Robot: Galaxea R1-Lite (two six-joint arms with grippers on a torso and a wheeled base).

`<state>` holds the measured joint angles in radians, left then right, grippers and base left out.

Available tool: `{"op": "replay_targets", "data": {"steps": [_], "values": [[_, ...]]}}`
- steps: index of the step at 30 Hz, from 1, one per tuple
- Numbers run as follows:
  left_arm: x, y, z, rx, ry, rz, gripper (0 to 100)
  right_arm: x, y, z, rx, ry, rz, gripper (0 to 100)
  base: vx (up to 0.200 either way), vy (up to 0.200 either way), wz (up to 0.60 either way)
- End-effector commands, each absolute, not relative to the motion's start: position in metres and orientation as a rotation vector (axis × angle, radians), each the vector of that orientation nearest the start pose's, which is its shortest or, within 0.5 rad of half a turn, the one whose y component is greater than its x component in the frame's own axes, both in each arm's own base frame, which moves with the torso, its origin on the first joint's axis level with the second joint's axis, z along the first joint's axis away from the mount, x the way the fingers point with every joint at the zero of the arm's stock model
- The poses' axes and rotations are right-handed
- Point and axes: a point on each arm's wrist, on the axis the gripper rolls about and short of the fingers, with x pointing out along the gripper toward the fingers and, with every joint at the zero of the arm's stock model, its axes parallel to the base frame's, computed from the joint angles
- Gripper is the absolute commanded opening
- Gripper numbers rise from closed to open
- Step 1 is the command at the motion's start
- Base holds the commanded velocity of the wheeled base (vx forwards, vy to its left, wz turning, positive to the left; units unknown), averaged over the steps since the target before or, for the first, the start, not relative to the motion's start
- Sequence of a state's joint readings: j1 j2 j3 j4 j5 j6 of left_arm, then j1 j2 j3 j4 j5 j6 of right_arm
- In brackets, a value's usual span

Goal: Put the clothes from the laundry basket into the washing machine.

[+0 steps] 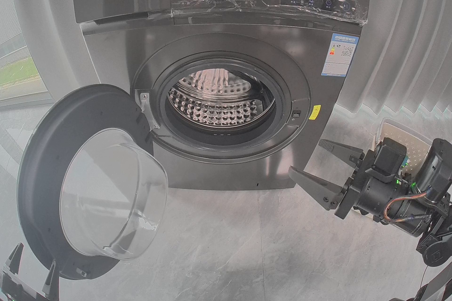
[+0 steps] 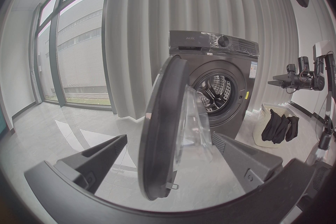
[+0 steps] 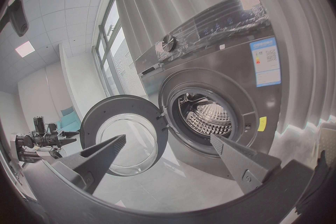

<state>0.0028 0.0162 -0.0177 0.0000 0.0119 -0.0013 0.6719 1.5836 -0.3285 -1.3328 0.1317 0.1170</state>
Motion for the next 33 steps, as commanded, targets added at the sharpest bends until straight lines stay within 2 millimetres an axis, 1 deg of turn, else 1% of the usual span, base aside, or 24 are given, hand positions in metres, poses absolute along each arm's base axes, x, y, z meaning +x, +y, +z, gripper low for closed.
{"op": "replay_targets", "data": {"steps": [1, 2, 4, 5, 6, 7, 9, 11, 16, 17, 19, 20, 21, 22, 23, 25, 26, 27, 30, 31, 33], "values": [[-0.022, 0.000, 0.076, -0.002, 0.005, 0.015, 100, 0.168, 0.131, 0.171, 0.114, -0.066, 0.784, 100, 0.000, 0.000, 0.00], [-0.022, 0.000, 0.076, -0.002, 0.005, 0.015, 100, 0.168, 0.131, 0.171, 0.114, -0.066, 0.784, 100, 0.000, 0.000, 0.00], [-0.022, 0.000, 0.076, -0.002, 0.005, 0.015, 100, 0.158, 0.111, 0.171, 0.108, -0.079, 0.731, 100, 0.000, 0.000, 0.00], [-0.022, 0.000, 0.076, -0.002, 0.005, 0.015, 100, 0.157, 0.108, 0.170, 0.106, -0.078, 0.725, 100, 0.000, 0.000, 0.00], [-0.022, 0.000, 0.076, -0.002, 0.005, 0.015, 100, 0.149, 0.094, 0.167, 0.091, -0.080, 0.678, 100, 0.000, 0.000, 0.00], [-0.022, 0.000, 0.076, 0.000, 0.005, 0.015, 100, 0.147, 0.089, 0.166, 0.086, -0.082, 0.659, 100, 0.000, 0.000, 0.00], [-0.023, 0.000, 0.076, 0.000, 0.003, 0.015, 100, 0.136, 0.070, 0.164, 0.069, -0.098, 0.590, 100, 0.000, 0.000, 0.00], [-0.023, 0.000, 0.075, 0.000, 0.005, 0.015, 100, 0.125, 0.057, 0.165, 0.066, -0.133, 0.539, 100, 0.000, 0.000, 0.00], [-0.022, 0.000, 0.075, 0.000, 0.006, 0.015, 100, 0.098, 0.031, 0.166, 0.026, -0.196, 0.417, 100, 0.000, 0.000, 0.00], [-0.023, 0.000, 0.075, 0.000, 0.005, 0.015, 100, 0.092, 0.027, 0.167, 0.025, -0.206, 0.394, 100, 0.000, 0.000, 0.00], [-0.023, 0.000, 0.075, 0.000, 0.005, 0.017, 100, 0.072, 0.019, 0.168, 0.018, -0.237, 0.355, 100, 0.000, 0.000, 0.00], [-0.023, 0.000, 0.075, 0.000, 0.005, 0.017, 100, 0.072, 0.019, 0.168, 0.018, -0.237, 0.355, 100, 0.000, 0.000, 0.00], [-0.022, 0.000, 0.076, 0.000, 0.005, 0.015, 100, 0.055, 0.014, 0.163, -0.004, -0.230, 0.327, 100, 0.000, 0.000, 0.00], [-0.022, 0.000, 0.076, 0.000, 0.005, 0.015, 100, 0.045, 0.011, 0.158, -0.016, -0.219, 0.314, 100, 0.000, 0.000, 0.00], [-0.022, 0.000, 0.076, 0.000, 0.005, 0.017, 100, 0.039, 0.010, 0.155, -0.019, -0.211, 0.307, 100, 0.000, -0.200, 0.00], [-0.022, 0.000, 0.076, 0.000, 0.005, 0.017, 100, 0.016, 0.006, 0.140, -0.019, -0.202, 0.295, 100, 0.000, -0.200, 0.00], [-0.022, 0.000, 0.076, 0.000, 0.005, 0.017, 100, 0.015, 0.006, 0.139, -0.019, -0.202, 0.295, 100, 0.000, -0.200, 0.00], [-0.023, 0.000, 0.076, 0.000, 0.003, 0.017, 100, 0.002, 0.004, 0.129, -0.019, -0.198, 0.293, 100, 0.000, -0.200, 0.00], [-0.022, 0.000, 0.076, 0.000, 0.005, 0.015, 100, -0.013, 0.001, 0.120, -0.020, -0.217, 0.285, 100, 0.000, -0.200, 0.00], [-0.023, 0.000, 0.076, 0.000, 0.003, 0.017, 100, -0.015, 0.001, 0.118, -0.020, -0.218, 0.282, 100, 0.000, -0.200, 0.00], [-0.022, 0.000, 0.076, 0.000, 0.005, 0.014, 100, -0.018, 0.001, 0.110, -0.021, -0.214, 0.271, 100, 0.000, 0.000, 0.00]]}}
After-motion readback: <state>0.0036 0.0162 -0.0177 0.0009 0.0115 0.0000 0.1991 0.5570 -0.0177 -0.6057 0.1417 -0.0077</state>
